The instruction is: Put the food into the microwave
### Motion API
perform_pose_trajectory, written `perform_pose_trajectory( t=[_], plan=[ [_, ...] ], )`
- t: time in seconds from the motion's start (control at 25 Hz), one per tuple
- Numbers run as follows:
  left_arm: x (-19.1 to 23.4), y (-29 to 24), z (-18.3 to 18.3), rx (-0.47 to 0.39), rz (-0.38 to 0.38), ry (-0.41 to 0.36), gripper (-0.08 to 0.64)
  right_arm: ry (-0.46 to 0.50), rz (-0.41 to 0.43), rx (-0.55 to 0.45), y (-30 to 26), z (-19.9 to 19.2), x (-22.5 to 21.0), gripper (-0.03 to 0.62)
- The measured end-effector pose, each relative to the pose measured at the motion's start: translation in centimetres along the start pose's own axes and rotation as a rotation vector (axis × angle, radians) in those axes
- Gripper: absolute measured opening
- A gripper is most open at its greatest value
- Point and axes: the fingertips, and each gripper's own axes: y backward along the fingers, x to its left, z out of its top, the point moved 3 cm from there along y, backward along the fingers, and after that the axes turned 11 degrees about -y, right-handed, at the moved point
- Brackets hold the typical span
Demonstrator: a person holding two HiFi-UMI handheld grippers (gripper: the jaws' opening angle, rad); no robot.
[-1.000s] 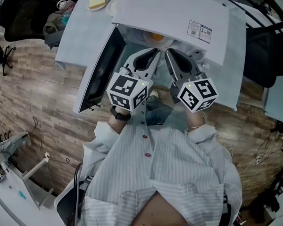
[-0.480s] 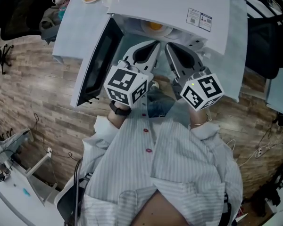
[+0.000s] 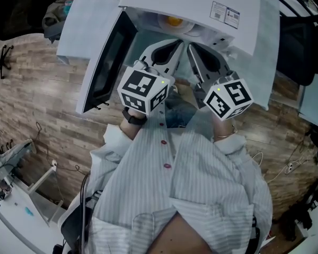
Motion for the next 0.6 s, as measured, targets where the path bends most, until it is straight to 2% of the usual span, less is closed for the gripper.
perform_pose_trajectory(
  t=[0.36,0.6],
  plan=[
    [-0.1,0.2,0.2,0.002,0.001,-0.008,0.009,-0.015,0.013,0.018,0.1,-0.5,0.0,0.035],
    [-0.8,-0.8,0.8,0.015,-0.078,-0.082,0.009,-0.017,0.010,0.003,0.5,-0.2,-0.3,0.035]
  ],
)
